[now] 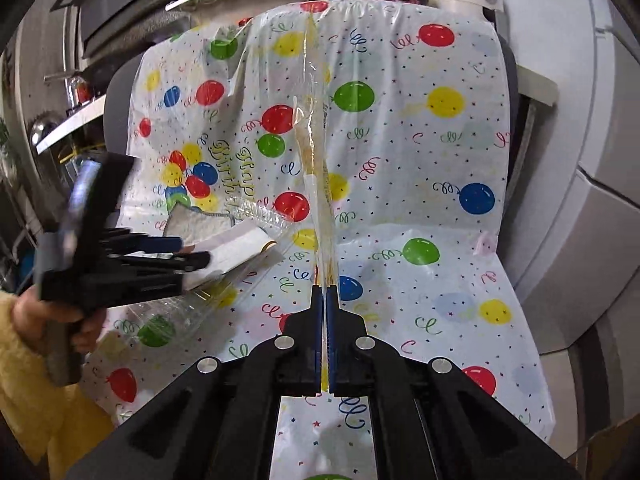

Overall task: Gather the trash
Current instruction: 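Grasp the plastic wrap with the right tool while the left tool grasps the white cloth, then carry wrap and cloth to the bin and open both tools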

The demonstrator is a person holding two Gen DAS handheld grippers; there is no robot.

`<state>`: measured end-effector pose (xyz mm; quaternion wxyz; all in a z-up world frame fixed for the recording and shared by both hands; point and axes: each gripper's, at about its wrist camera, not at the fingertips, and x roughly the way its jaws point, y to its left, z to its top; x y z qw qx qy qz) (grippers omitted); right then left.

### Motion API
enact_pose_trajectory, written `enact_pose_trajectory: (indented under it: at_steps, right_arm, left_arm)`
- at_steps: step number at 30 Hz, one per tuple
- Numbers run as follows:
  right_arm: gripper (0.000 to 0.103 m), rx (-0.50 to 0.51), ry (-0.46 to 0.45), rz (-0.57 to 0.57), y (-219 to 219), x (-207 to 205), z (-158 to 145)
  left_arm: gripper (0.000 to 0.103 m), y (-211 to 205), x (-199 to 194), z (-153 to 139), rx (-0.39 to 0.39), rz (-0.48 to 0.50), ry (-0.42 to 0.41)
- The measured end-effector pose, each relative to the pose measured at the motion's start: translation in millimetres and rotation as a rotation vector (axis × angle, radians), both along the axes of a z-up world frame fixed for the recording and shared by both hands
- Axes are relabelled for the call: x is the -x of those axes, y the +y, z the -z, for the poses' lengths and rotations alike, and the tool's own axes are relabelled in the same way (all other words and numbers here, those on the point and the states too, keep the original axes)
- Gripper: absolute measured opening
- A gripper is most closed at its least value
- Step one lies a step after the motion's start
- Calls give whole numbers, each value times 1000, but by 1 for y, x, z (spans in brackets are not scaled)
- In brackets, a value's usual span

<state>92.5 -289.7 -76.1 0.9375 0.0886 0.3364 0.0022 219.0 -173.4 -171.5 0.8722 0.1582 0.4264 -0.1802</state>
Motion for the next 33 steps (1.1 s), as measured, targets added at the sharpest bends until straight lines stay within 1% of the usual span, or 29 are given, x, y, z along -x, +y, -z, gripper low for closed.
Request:
enact_pose_trajectory:
  at_steps: [4,6,8,9,10,12,14,17,19,20,22,24,28,31,33]
  right_arm:
    - [2,-11,-9,-1,-3,3,0]
    - [2,-20,-8,-2,-3,3,1]
    - [2,-21,-9,0,-3,3,3]
    - [2,-23,-10,1,-4,3,3]
    - [2,-26,-11,3,-4,4,3]
    - [2,-21,-15,15,-5,5,2]
    - [2,-20,-28,29,-7,9,-2]
    - [2,-19,-51,56,-14,16,-9]
    - [2,-23,-65,74,-19,22,-14]
    - [2,-28,-72,83,-22,25,-17]
    - [2,-37,-88,110,-29,36,-22]
    - [2,-46,-99,129,-37,48,-28]
    - [2,-55,-100,175,-51,77,-33]
    - [2,-40,-70,242,-63,113,-27]
    - [2,-25,-32,308,-74,147,-16]
  left_arm:
    - [64,-7,-4,11,-53,35,22]
    - [63,-7,-4,15,-49,41,25]
    - [45,-5,-3,16,-26,55,26]
    - [23,-4,-2,14,-24,56,10]
    - [7,-3,-1,10,-17,52,-3]
    - [3,3,-3,-1,57,62,-12]
    - [2,10,2,-19,114,63,-48]
    - [1,20,8,-45,192,58,-76]
    - [1,29,19,-70,275,67,-91]
    - [1,27,25,-77,298,76,-99]
    - [1,25,49,-98,328,102,-144]
    - [1,20,71,-110,359,129,-168]
    - [1,-2,111,-117,414,169,-170]
    - [1,-29,142,-105,436,231,-141]
    - [1,-55,166,-91,446,302,-115]
